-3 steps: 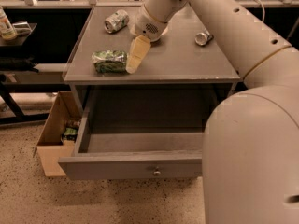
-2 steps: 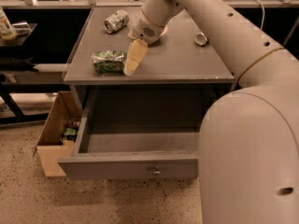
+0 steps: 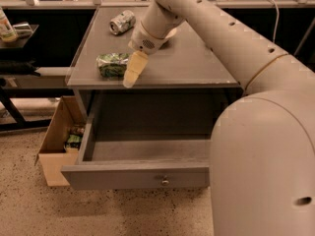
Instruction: Place green can into top drawer
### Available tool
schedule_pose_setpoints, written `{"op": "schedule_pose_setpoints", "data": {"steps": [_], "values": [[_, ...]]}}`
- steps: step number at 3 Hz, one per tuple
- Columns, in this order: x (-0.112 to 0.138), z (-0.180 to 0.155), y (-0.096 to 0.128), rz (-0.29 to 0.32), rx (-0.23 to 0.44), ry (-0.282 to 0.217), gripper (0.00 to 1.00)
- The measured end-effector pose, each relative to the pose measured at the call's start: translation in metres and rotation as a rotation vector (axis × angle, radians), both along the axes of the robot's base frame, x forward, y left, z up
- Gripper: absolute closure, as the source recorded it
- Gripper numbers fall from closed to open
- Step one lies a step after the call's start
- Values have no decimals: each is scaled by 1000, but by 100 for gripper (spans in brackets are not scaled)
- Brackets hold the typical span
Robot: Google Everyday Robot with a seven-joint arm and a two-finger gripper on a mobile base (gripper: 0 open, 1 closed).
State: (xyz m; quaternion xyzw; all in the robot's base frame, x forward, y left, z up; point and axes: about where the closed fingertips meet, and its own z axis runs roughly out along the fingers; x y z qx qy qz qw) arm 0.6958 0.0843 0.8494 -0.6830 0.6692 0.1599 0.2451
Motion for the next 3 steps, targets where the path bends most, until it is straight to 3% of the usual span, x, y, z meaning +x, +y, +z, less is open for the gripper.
{"op": "schedule_pose_setpoints", "data": {"steps": [1,3], "values": [[0,-8,6,-11,2,2,16],[-8,-5,12,-19,39,-16,62]]}}
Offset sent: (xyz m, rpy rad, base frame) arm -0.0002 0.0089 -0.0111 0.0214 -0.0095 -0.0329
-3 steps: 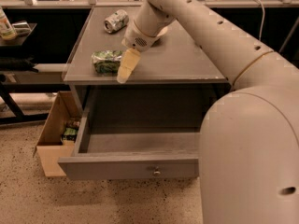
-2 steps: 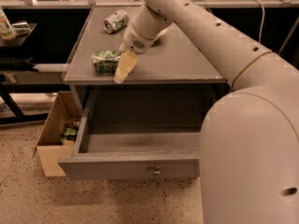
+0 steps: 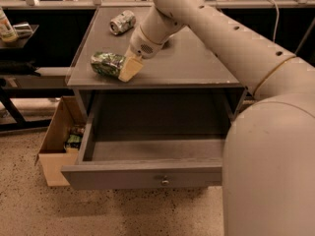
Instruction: Place green can into top drawer
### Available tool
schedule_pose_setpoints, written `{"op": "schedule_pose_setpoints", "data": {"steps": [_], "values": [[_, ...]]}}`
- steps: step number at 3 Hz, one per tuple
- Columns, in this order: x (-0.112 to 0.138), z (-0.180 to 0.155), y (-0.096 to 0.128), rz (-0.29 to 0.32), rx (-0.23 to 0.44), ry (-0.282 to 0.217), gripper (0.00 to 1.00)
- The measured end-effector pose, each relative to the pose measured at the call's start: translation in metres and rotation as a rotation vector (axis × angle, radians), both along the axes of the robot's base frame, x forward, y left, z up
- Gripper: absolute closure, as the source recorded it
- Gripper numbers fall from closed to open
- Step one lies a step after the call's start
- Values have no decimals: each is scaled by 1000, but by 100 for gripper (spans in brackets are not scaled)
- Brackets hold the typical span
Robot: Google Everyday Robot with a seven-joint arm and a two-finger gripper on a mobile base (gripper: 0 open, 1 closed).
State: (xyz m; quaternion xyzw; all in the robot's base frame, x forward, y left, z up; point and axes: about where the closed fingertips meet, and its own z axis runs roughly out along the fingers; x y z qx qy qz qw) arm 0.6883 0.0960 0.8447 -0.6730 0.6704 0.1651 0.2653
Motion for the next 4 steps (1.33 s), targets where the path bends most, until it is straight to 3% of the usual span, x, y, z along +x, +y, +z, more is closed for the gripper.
{"op": "schedule_pose_setpoints", "data": {"steps": [1,2,3,4], "values": [[-16,19,5,17,41,-37,85],[-46,50,4,59,82,-89,100],[-49,46,5,66,79,-84,100],[-65,16,7,110,60,-55,100]]}}
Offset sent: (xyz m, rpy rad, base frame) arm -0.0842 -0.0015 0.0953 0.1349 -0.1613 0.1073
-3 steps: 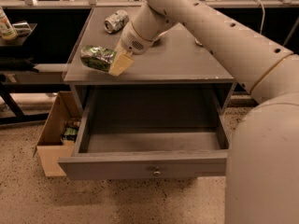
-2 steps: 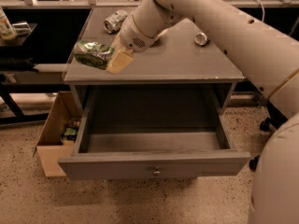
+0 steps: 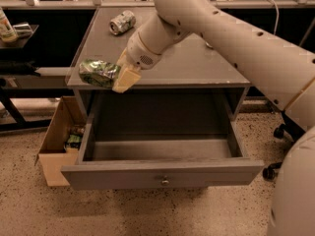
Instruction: Place green can into top drawer
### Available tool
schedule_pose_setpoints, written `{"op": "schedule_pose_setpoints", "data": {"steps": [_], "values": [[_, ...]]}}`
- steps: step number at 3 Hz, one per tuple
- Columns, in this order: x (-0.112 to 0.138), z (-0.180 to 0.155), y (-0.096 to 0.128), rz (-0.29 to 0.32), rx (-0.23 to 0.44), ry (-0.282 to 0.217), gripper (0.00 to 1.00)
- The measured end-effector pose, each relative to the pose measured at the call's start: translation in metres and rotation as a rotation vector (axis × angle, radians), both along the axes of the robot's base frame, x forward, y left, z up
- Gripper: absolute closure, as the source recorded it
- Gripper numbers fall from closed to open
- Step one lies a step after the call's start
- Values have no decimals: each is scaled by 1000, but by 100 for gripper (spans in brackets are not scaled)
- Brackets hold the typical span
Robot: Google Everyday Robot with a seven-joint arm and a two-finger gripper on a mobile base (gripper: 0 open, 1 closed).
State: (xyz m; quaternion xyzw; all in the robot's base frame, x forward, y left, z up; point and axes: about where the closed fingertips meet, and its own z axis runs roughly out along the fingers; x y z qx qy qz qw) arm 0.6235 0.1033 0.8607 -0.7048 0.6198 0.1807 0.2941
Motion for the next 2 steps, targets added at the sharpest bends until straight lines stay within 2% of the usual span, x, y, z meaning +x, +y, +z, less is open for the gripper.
{"op": "schedule_pose_setpoints", "data": {"steps": [2], "values": [[-72,-46,31,81,-36,105,100]]}}
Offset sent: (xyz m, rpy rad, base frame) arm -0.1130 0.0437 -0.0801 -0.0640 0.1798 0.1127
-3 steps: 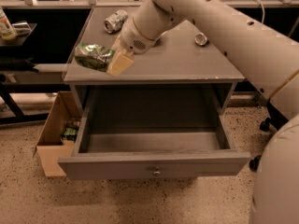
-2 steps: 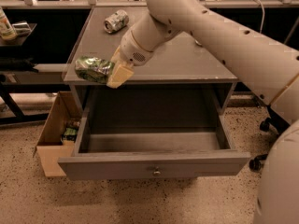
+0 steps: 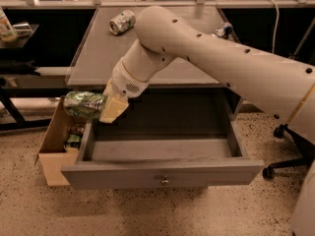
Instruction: Place green can into top drawer
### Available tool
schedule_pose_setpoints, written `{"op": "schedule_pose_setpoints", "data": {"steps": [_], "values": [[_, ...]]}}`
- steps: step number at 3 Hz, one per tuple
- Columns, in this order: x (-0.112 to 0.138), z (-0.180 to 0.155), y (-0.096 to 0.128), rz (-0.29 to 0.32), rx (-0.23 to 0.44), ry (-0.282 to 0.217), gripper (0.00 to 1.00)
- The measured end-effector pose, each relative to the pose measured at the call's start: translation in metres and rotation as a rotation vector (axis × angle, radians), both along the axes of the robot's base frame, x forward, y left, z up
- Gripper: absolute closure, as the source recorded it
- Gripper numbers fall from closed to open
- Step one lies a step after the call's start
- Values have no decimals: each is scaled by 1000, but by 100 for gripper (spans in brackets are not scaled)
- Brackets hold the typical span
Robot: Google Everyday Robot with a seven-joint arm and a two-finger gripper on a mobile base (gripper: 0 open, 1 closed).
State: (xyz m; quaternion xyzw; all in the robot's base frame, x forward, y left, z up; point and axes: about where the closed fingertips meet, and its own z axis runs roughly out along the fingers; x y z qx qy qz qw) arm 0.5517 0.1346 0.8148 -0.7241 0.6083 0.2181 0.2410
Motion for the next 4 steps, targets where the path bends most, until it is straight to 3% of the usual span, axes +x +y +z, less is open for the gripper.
{"op": "schedule_pose_setpoints", "data": {"steps": [2,3,4], "values": [[-34,-54,-11,-60,18,137,100],[-35,-94,-41,-157,46,208,100],[-30,-118,-58,-212,58,244,100]]}}
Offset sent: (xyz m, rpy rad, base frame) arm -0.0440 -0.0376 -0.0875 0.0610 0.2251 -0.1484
